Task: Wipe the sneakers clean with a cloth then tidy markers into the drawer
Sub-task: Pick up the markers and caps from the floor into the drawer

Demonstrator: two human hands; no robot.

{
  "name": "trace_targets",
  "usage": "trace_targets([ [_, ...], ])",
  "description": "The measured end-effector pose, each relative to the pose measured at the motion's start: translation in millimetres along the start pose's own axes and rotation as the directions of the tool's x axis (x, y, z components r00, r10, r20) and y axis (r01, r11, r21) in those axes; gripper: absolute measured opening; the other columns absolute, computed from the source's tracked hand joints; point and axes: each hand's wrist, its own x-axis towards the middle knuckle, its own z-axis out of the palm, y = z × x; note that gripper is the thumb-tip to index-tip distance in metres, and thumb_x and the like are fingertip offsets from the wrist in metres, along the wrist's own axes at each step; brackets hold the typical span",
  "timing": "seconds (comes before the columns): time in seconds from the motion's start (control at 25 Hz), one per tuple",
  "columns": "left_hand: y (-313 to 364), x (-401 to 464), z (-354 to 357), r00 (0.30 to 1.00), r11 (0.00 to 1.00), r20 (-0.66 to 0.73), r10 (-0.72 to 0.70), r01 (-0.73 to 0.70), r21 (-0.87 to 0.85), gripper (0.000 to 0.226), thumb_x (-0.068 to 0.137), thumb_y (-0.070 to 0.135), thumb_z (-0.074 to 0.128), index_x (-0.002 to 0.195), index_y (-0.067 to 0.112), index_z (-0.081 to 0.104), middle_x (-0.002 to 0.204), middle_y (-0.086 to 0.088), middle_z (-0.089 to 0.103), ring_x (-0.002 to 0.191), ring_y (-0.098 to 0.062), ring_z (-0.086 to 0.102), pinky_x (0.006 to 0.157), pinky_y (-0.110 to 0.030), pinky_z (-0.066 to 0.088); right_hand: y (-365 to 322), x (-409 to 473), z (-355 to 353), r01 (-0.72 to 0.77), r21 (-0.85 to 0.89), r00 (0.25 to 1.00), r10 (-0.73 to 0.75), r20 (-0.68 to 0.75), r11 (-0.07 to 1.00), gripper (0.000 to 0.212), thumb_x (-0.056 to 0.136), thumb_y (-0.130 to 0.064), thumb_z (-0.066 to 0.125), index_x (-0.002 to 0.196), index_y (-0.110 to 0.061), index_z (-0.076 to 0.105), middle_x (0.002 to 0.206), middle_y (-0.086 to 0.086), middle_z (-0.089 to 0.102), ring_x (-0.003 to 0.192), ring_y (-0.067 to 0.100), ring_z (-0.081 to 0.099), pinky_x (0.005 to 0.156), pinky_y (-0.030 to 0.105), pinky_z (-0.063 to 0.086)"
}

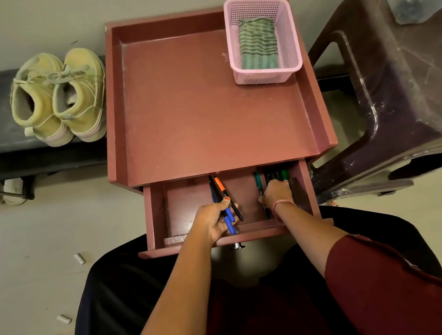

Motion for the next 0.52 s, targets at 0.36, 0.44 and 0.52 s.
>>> trace_targets([
  [0.36, -2, 12, 0, 0.998, 0.997, 0.018, 0.063, -0.064, 0.049, 0.014, 0.094, 0.008, 0.060, 0.106, 0.002, 0.057, 0.083, -0.012, 0.066, 0.072, -0.019, 0.065, 0.056, -0.033, 0.057, -10, -26, -23, -0.166, 0.676, 0.930, -0.114, 0.349, 0.718, 0.023, 0.082, -0.031, 0.073, 0.087, -0.010, 0.066, 0.084, 0.007, 0.070, 0.069, 0.012, 0.065, 0.066, 0.024, 0.056],
  [0.44, -5, 13, 3, 0.996, 0.991, 0.039, 0.085, -0.089, 0.102, 0.014, 0.094, 0.011, 0.062, 0.105, 0.004, 0.059, 0.084, -0.010, 0.066, 0.075, -0.019, 0.065, 0.064, -0.035, 0.057, -17, -45, -29, -0.243, 0.749, 0.867, -0.208, 0.453, 0.617, 0.030, 0.081, -0.038, 0.072, 0.097, -0.013, 0.070, 0.086, 0.000, 0.071, 0.076, 0.009, 0.065, 0.065, 0.019, 0.053],
  [0.52, -8, 14, 4, 0.993, 0.984, 0.054, 0.103, -0.109, 0.142, 0.013, 0.092, 0.013, 0.064, 0.103, 0.007, 0.060, 0.085, -0.008, 0.065, 0.076, -0.020, 0.063, 0.065, -0.034, 0.056, -21, -50, -24, -0.243, 0.763, 0.869, -0.215, 0.446, 0.598, 0.031, 0.079, -0.038, 0.074, 0.101, -0.016, 0.071, 0.090, -0.002, 0.070, 0.079, 0.009, 0.062, 0.066, 0.020, 0.051],
])
